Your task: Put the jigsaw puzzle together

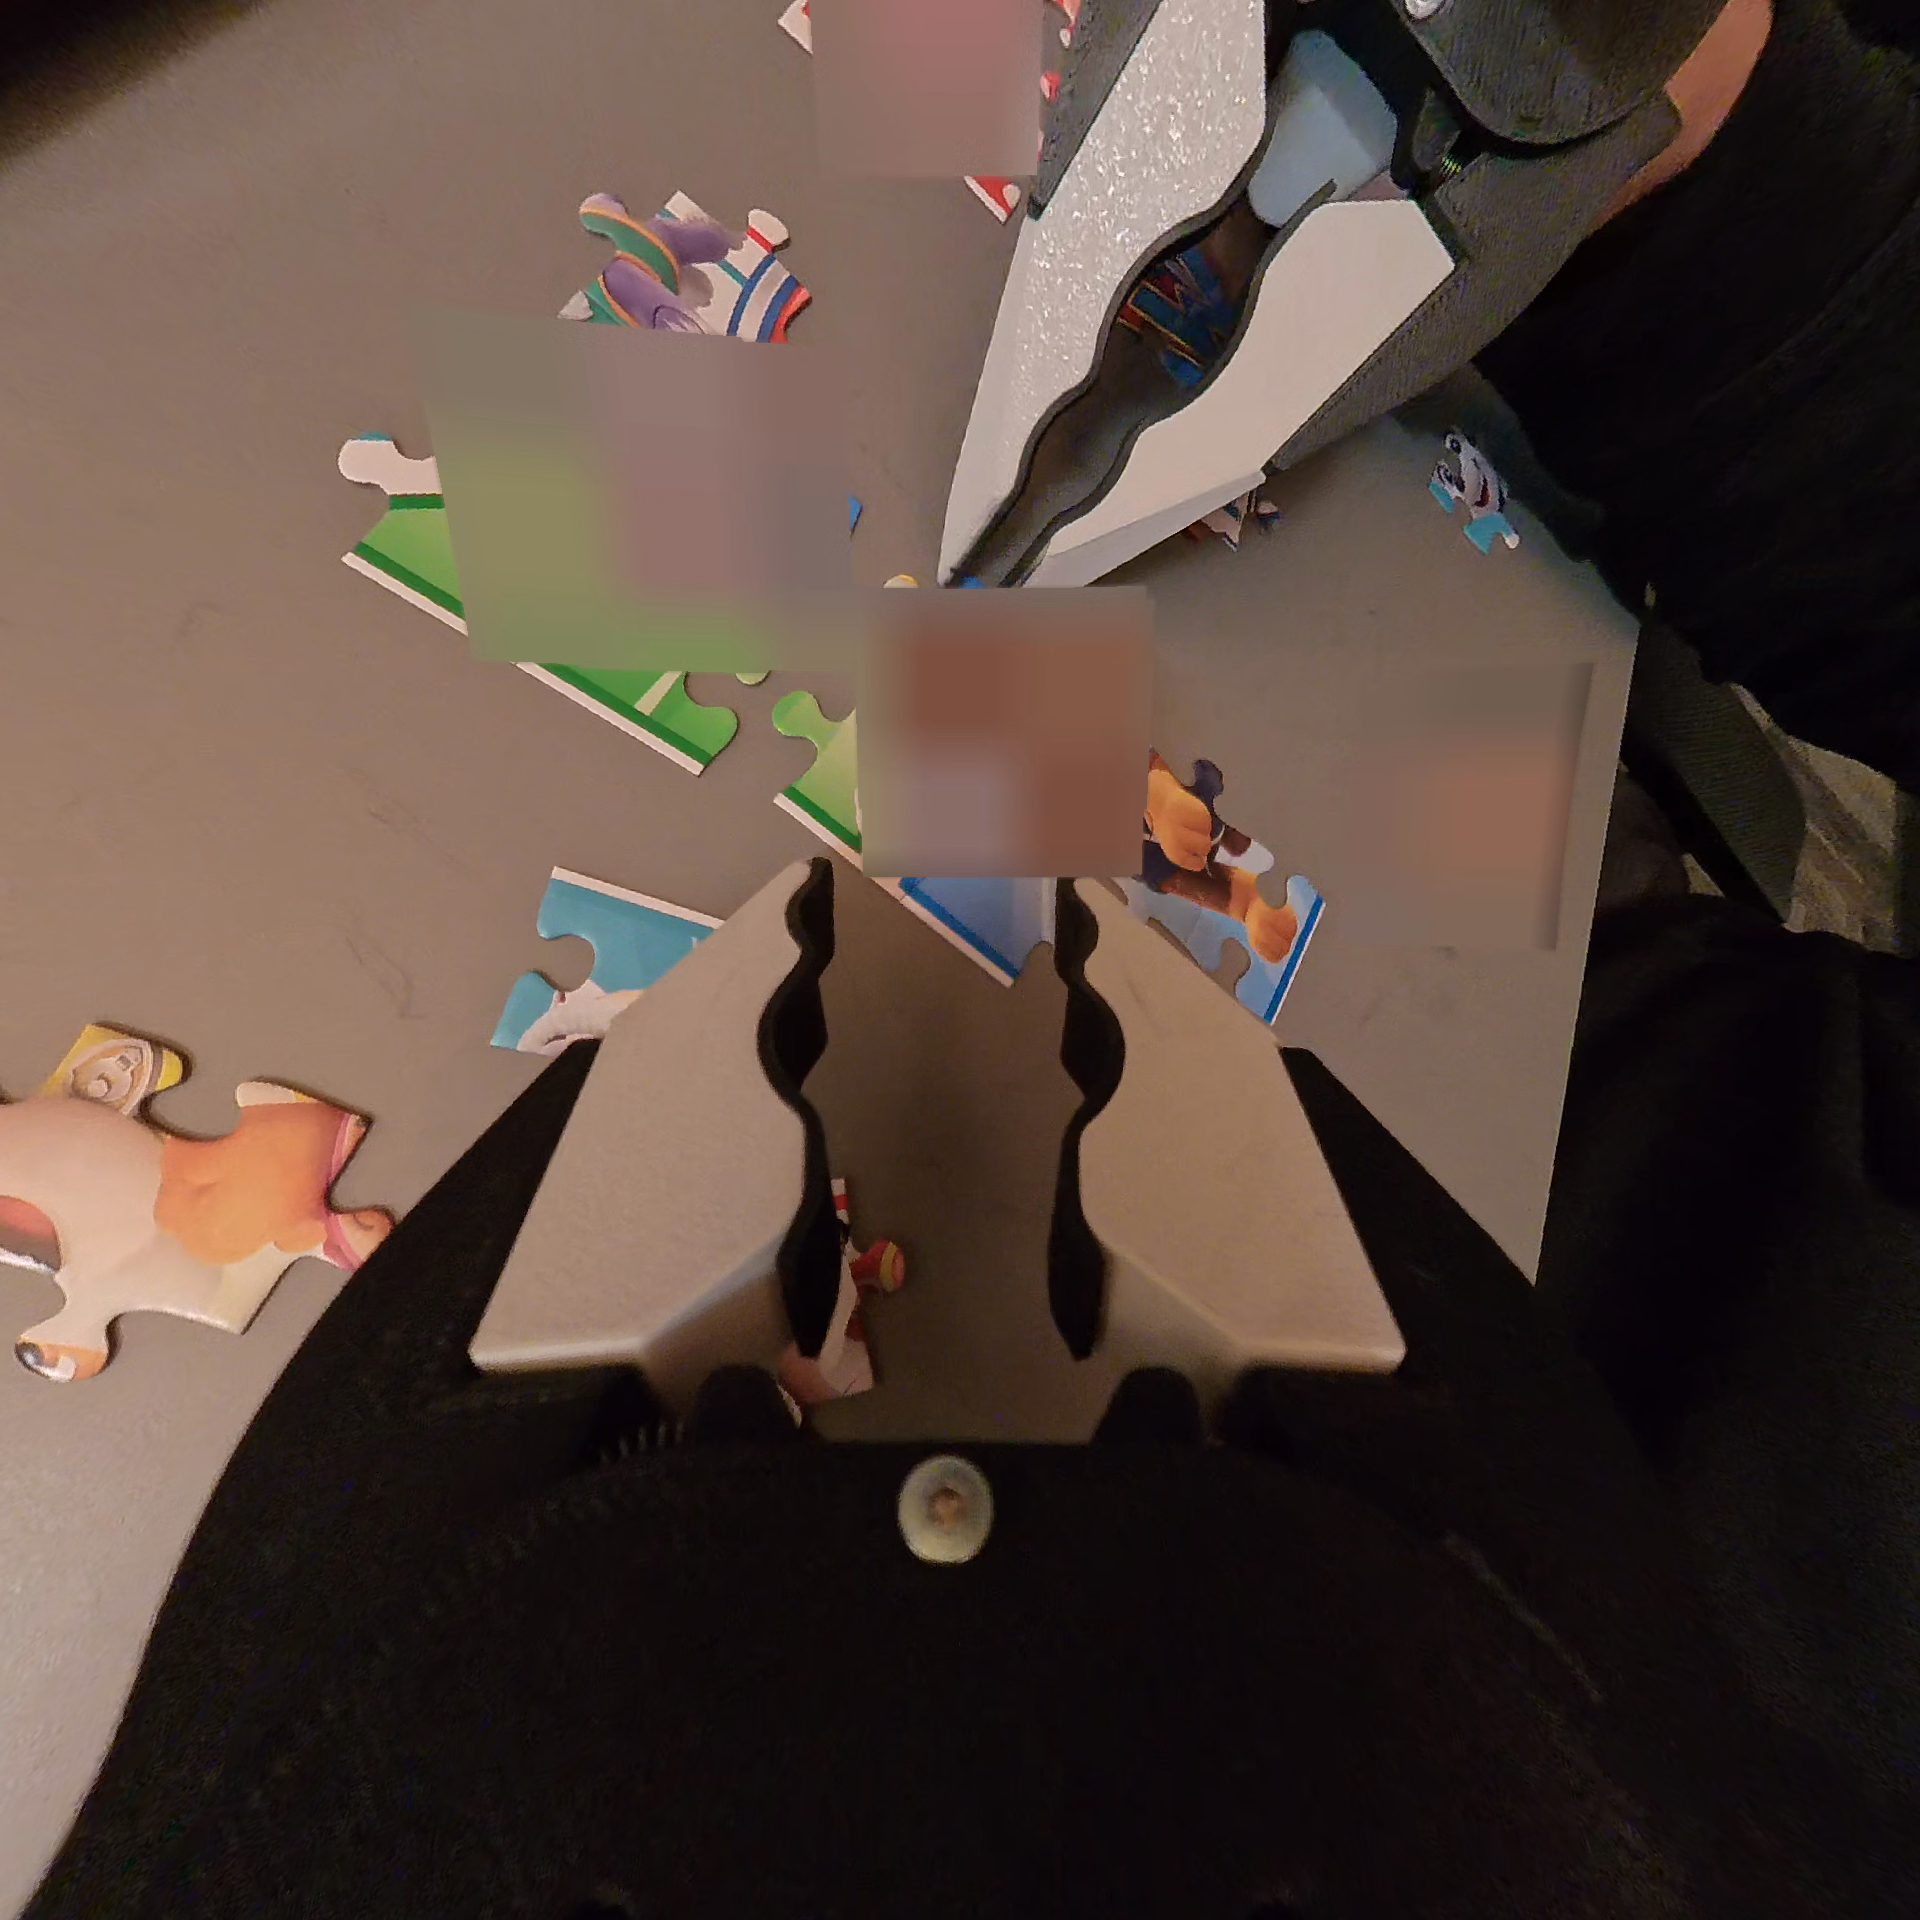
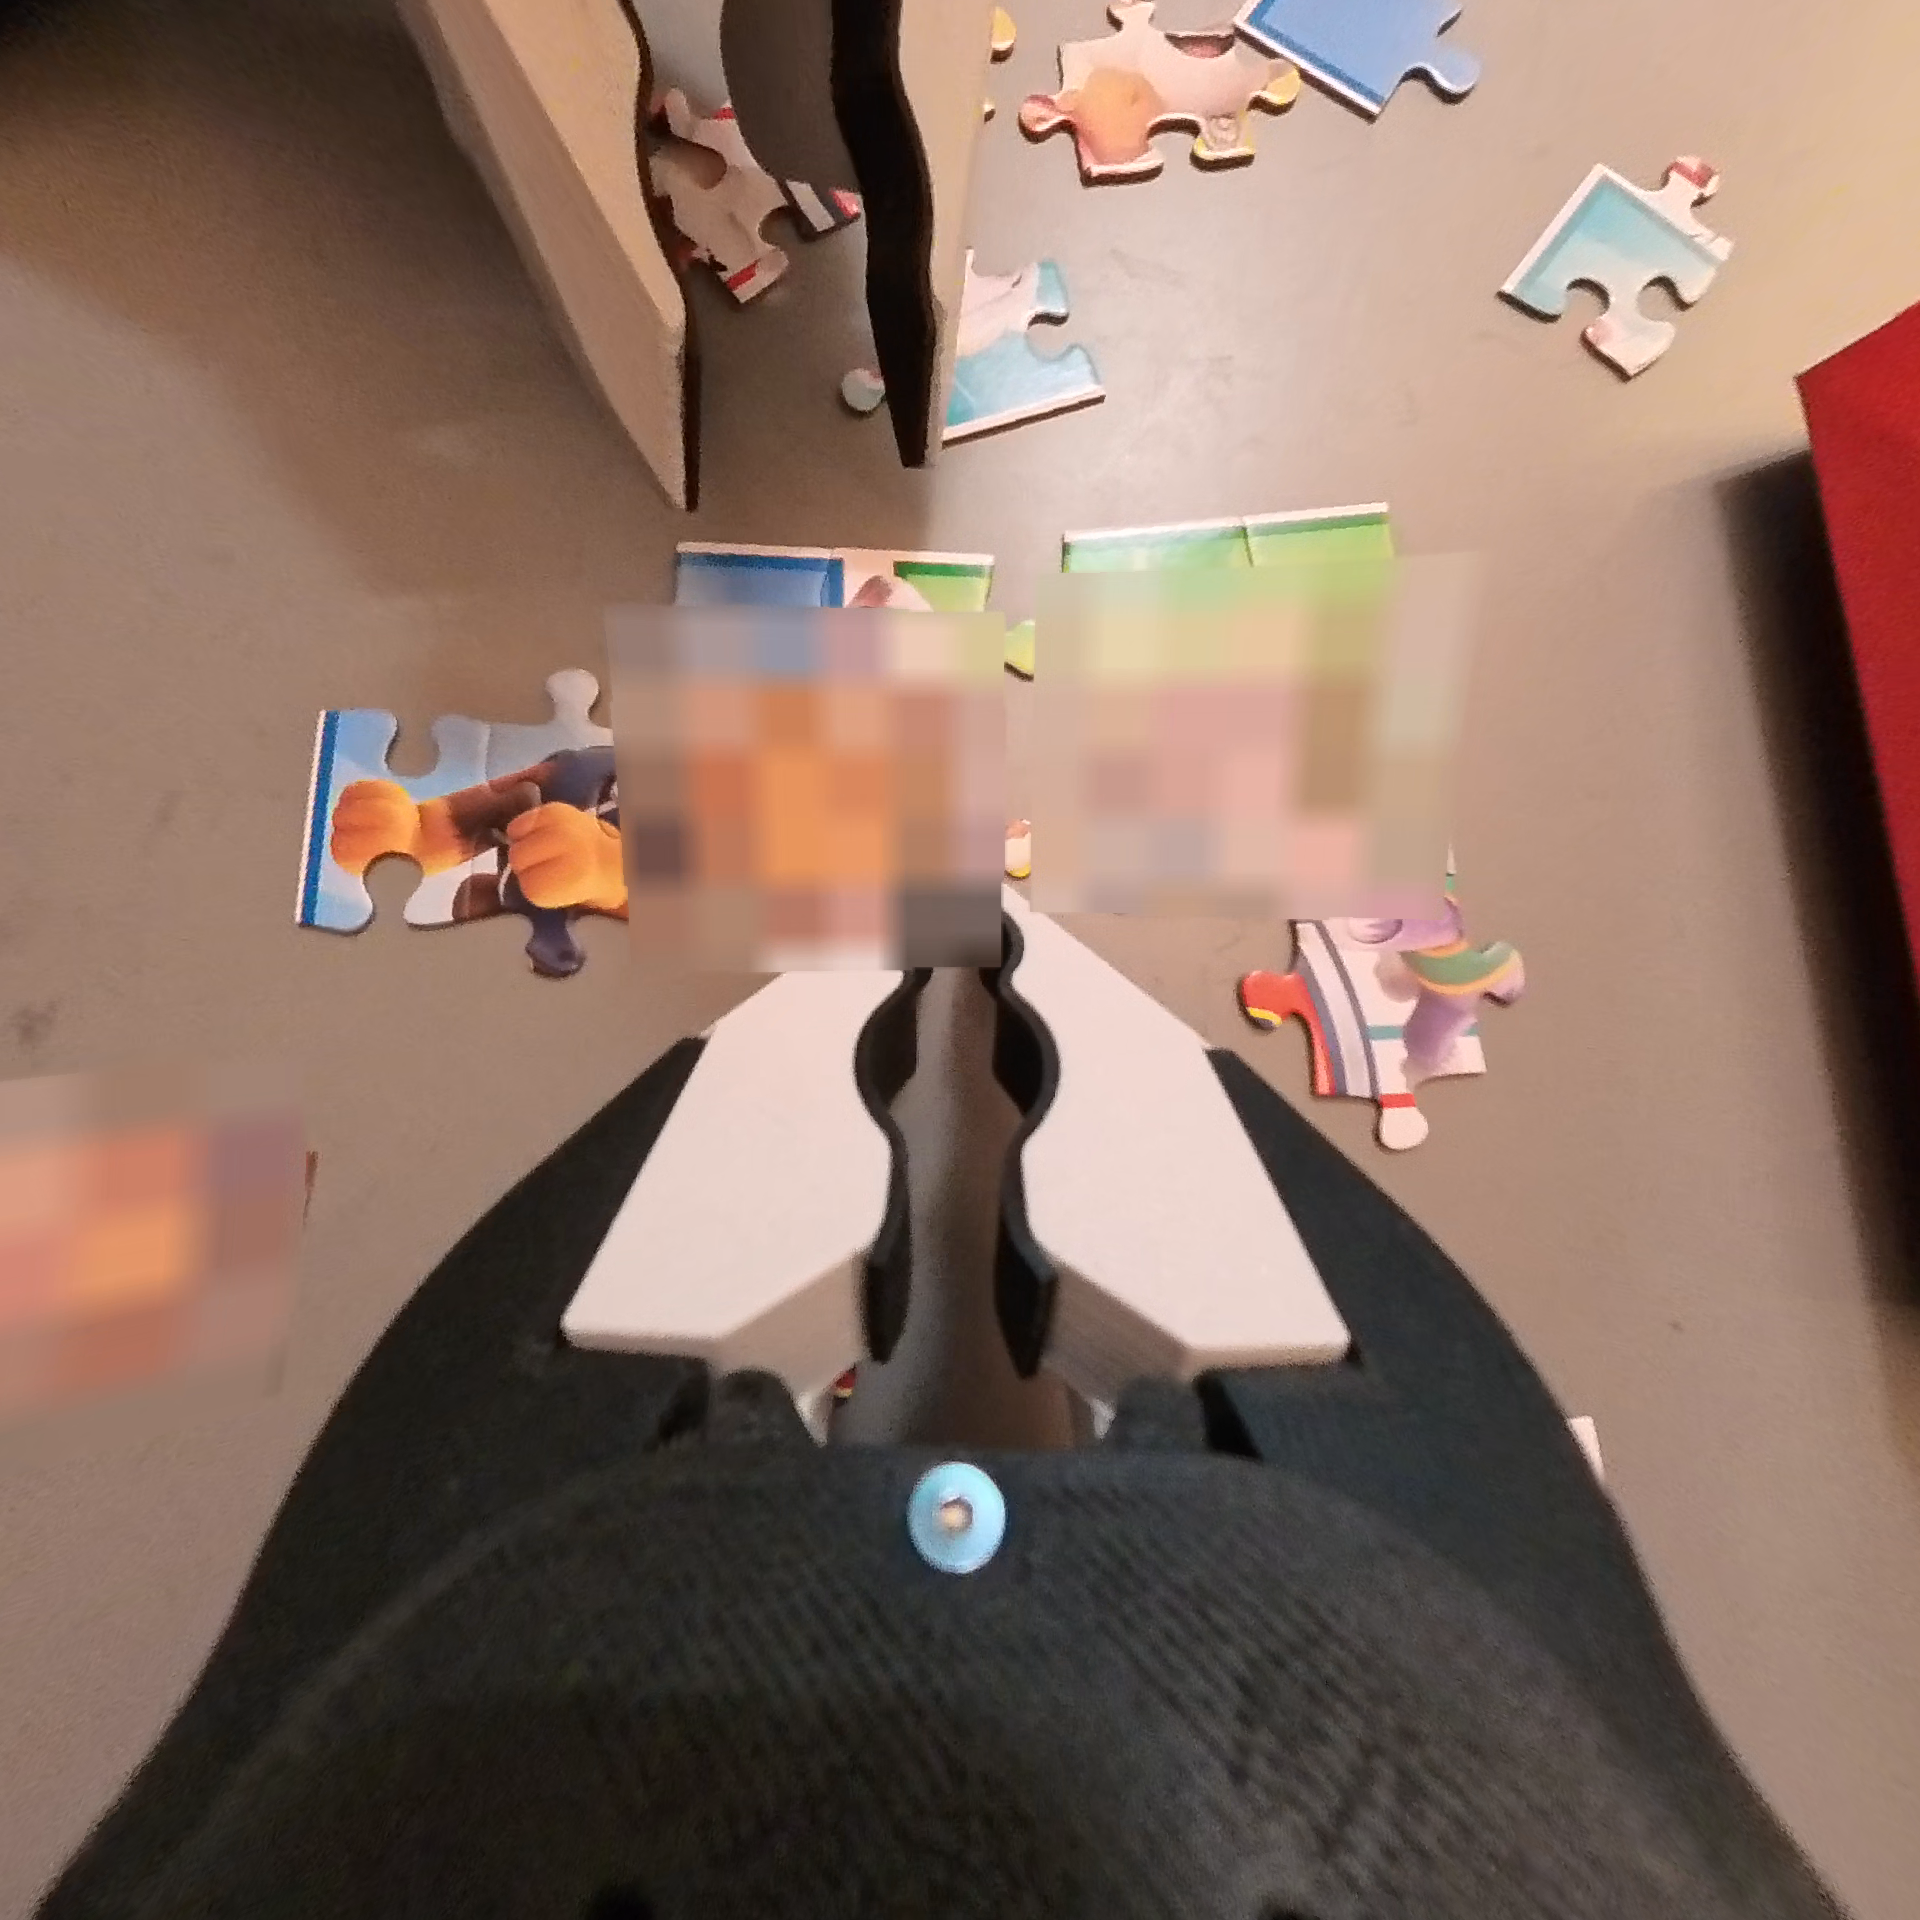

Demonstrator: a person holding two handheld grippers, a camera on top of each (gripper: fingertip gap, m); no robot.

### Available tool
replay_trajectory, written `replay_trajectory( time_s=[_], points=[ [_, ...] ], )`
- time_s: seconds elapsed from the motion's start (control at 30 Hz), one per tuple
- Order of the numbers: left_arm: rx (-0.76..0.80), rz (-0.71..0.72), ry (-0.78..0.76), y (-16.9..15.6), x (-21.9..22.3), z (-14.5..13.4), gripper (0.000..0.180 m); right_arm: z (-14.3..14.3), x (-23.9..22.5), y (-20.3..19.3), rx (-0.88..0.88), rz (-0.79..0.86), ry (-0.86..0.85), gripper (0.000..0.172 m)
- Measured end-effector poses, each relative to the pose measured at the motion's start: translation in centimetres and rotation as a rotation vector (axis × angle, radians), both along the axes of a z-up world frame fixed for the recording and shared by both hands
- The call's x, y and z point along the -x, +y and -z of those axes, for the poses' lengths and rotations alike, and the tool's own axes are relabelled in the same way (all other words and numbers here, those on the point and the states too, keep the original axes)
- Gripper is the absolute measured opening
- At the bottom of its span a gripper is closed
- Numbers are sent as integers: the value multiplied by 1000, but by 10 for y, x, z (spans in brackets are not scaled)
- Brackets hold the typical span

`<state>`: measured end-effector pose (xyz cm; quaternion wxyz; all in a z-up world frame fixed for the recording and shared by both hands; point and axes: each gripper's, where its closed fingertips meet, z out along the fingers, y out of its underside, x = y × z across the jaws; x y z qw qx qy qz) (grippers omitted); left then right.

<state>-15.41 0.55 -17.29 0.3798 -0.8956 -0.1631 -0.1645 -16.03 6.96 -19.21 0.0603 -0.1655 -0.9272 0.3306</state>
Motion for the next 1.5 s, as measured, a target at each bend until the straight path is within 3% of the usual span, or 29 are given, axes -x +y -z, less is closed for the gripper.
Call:
replay_trajectory(
  time_s=[0.93, 1.5],
  points=[
    [-36, -9, -16, 1, 3, -1, 41, -4, 22, 2, -12, -80, 30, 0],
    [11, 45, -48, 7, -12, 9, 42, -2, 5, 2, 6, -72, 7, 7]
  ],
)
